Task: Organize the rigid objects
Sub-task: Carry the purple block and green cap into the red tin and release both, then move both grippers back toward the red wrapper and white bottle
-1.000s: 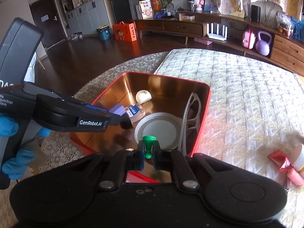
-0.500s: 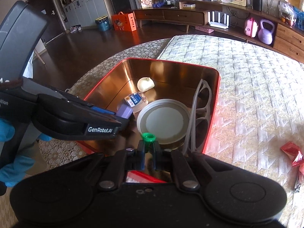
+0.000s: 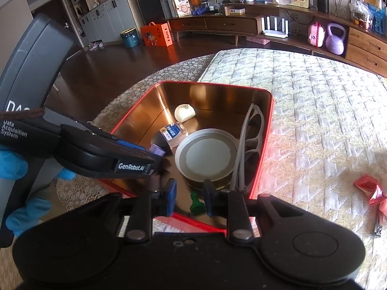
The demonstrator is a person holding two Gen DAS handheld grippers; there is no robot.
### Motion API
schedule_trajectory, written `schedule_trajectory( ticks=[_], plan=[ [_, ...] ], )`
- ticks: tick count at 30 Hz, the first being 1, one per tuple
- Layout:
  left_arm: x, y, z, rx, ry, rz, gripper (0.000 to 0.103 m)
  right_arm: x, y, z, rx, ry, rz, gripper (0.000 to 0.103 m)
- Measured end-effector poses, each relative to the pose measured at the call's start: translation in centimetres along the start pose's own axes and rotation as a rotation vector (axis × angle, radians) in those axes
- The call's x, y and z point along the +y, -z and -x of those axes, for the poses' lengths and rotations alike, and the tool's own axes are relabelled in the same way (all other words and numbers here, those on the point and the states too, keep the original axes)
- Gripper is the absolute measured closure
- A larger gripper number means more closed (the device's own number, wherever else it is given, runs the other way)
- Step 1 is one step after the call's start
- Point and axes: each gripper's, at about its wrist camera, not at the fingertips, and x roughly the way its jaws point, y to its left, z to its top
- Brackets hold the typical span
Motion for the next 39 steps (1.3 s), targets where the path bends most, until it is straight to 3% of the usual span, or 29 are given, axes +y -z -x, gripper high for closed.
schedule_trajectory(
  ticks=[15,25,29,33,39],
  plan=[
    [0.6,1.1,2.7,-0.054,-0.019,0.029,0.074,0.5,0.4,3.4,-0.066,-0.028,0.003,0.061],
    [-0.7,3.0,6.1,-0.158,-0.038,0.012,0.074,0.6,0.8,6.8,-0.132,-0.058,0.011,0.053],
    [-1.2,3.6,7.6,-0.206,-0.033,0.020,0.072,0.7,1.3,8.2,-0.165,-0.050,0.019,0.043],
    [-1.8,4.2,8.8,-0.247,-0.025,0.029,0.047,0.6,1.9,9.4,-0.195,-0.016,0.025,0.039],
    [-2.8,5.1,9.9,-0.276,0.018,0.030,0.036,-0.6,3.2,11.1,-0.226,-0.001,-0.006,0.028]
  ],
)
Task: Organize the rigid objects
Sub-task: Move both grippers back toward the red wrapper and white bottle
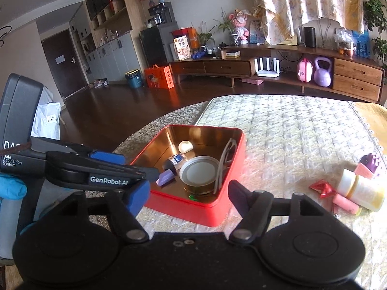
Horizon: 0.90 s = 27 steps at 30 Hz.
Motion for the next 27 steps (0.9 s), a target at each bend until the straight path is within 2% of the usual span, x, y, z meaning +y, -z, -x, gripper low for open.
schedule_trajectory(
  ticks=[3,5,7,11,14,21,24,27],
  plan=[
    [-0.9,0.5,0.4,-0.009,0.009,-0.004,0.035,-0.7,0.6,1.3,-0.023,0.009,-0.010,0.020],
    [-1.5,0.7,0.5,-0.012,0.025,-0.003,0.031,-1.4,1.1,2.2,-0.040,0.015,-0.021,0.016],
    [-2.3,0.9,0.7,-0.020,0.044,-0.002,0.026,-2.2,1.5,3.1,-0.050,0.023,-0.032,0.015],
    [-4.0,1.1,1.0,-0.031,0.066,-0.017,0.025,-3.7,2.3,4.7,-0.075,0.046,-0.049,0.011],
    [-5.3,1.2,1.0,-0.044,0.085,-0.037,0.020,-5.1,2.9,5.7,-0.091,0.078,-0.072,0.006],
    [-8.4,0.9,-0.1,-0.034,0.157,-0.061,0.020,-8.4,3.5,7.3,-0.099,0.147,-0.084,0.005],
    [-9.6,0.5,-0.8,-0.028,0.190,-0.053,0.014,-10.1,3.9,7.8,-0.094,0.174,-0.086,0.005],
    [-11.0,0.0,-1.6,-0.017,0.198,-0.055,0.013,-11.3,4.1,7.8,-0.089,0.202,-0.076,0.005]
  ],
)
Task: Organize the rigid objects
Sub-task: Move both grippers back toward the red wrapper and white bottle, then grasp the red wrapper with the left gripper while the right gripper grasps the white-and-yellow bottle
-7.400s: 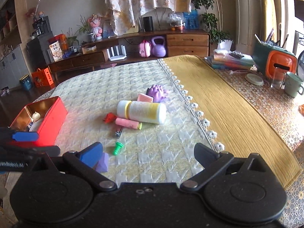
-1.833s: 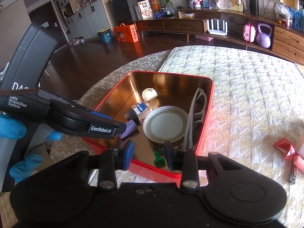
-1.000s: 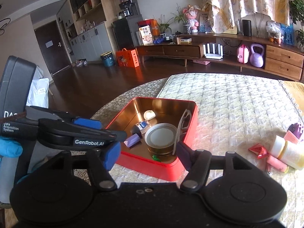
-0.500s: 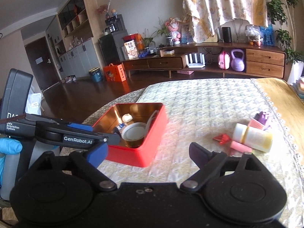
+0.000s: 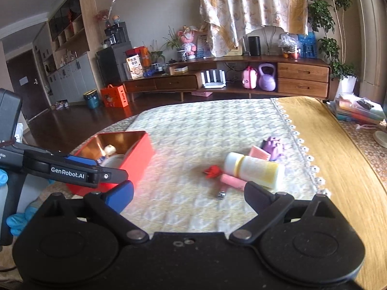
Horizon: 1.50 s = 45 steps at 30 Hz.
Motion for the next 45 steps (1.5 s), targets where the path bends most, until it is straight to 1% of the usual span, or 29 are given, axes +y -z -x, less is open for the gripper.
schedule_trajectory(
  ticks=[3,7,12,14,16,19,22,26,31,33,35,41,45],
  plan=[
    [-0.8,-0.6,-1.3,0.007,0.007,0.011,0.013,-1.1,0.3,-0.3,0.007,0.028,0.016,0.005],
    [-1.2,-1.5,-3.0,0.015,0.071,0.055,0.013,-2.9,0.8,-0.8,0.025,0.053,0.027,0.005],
    [-2.2,-2.6,-5.2,0.017,0.106,0.060,0.013,-4.4,1.1,-2.1,0.045,0.087,0.056,0.005],
    [-2.7,-3.0,-6.2,0.032,0.107,0.054,0.013,-5.1,1.0,-2.7,0.052,0.101,0.067,0.005],
    [-3.1,-3.4,-7.2,0.042,0.100,0.054,0.013,-6.1,0.7,-3.4,0.062,0.114,0.051,0.006],
    [-3.6,-3.8,-8.4,0.037,0.074,0.047,0.013,-7.2,0.4,-4.1,0.067,0.122,0.035,0.006],
    [-3.9,-4.1,-9.4,0.042,0.077,0.026,0.013,-7.4,-0.1,-5.0,0.073,0.101,0.104,0.007],
    [-4.4,-4.4,-10.8,0.054,0.074,-0.003,0.013,-8.5,-1.3,-6.9,0.091,0.094,0.180,0.012],
    [-5.0,-4.4,-12.3,0.061,0.052,-0.045,0.013,-10.0,-2.0,-9.6,0.151,0.058,0.241,0.018],
    [-5.2,-4.4,-13.0,0.072,0.036,-0.058,0.013,-10.2,-2.0,-10.5,0.175,0.039,0.276,0.023],
    [-5.4,-4.5,-13.7,0.080,0.037,-0.066,0.013,-10.3,-1.9,-11.2,0.194,0.025,0.325,0.025],
    [-5.9,-4.7,-15.4,0.097,0.045,-0.099,0.013,-10.8,-2.2,-12.4,0.242,-0.061,0.451,0.029],
    [-6.3,-4.9,-16.2,0.102,0.064,-0.128,0.013,-11.3,-2.9,-13.0,0.257,-0.128,0.466,0.028]
  ],
)
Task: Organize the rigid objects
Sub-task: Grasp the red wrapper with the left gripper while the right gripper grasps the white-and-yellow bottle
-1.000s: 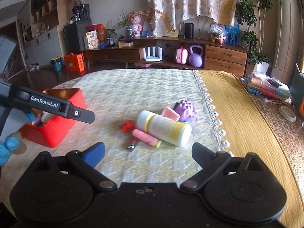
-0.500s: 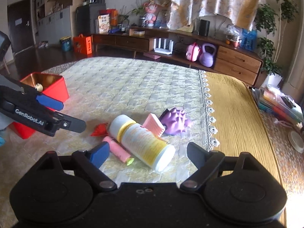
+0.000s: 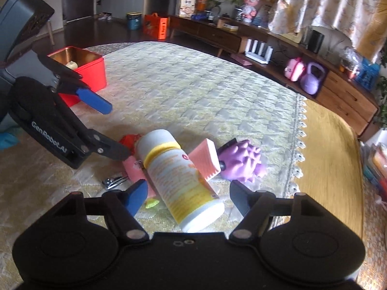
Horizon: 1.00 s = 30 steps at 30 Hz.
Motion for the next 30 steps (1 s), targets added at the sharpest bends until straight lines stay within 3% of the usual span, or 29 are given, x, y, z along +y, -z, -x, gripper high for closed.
schedule_trajectory(
  ticks=[10,12,15,18,21,24,25,30],
  plan=[
    [0.5,-0.6,-1.2,0.007,0.070,0.013,0.013,-1.6,0.3,-1.1,0.013,-0.127,-0.072,0.030],
    [0.6,-0.6,-1.2,0.005,0.075,0.022,0.013,-1.7,0.6,-0.8,0.007,-0.142,-0.100,0.045],
    [0.7,-0.4,-1.0,0.009,0.085,0.029,0.019,-1.6,1.1,-0.3,0.017,-0.162,-0.158,0.054],
    [0.7,-0.3,-1.2,0.013,0.078,0.020,0.022,-1.0,1.7,0.5,0.011,-0.125,-0.162,0.059],
    [0.7,-0.3,-1.6,0.026,0.069,0.023,0.033,-1.0,2.3,1.0,0.026,-0.107,-0.177,0.059],
    [0.4,-0.4,-1.8,0.020,0.061,0.009,0.033,-0.8,2.7,1.2,0.023,-0.104,-0.194,0.058],
    [0.2,-0.4,-1.8,0.019,0.055,-0.001,0.038,-0.7,2.7,1.1,0.022,-0.102,-0.194,0.058],
    [-0.2,-0.5,-1.9,0.007,0.037,-0.028,0.053,-0.5,2.2,0.4,0.017,-0.114,-0.211,0.050]
  ],
)
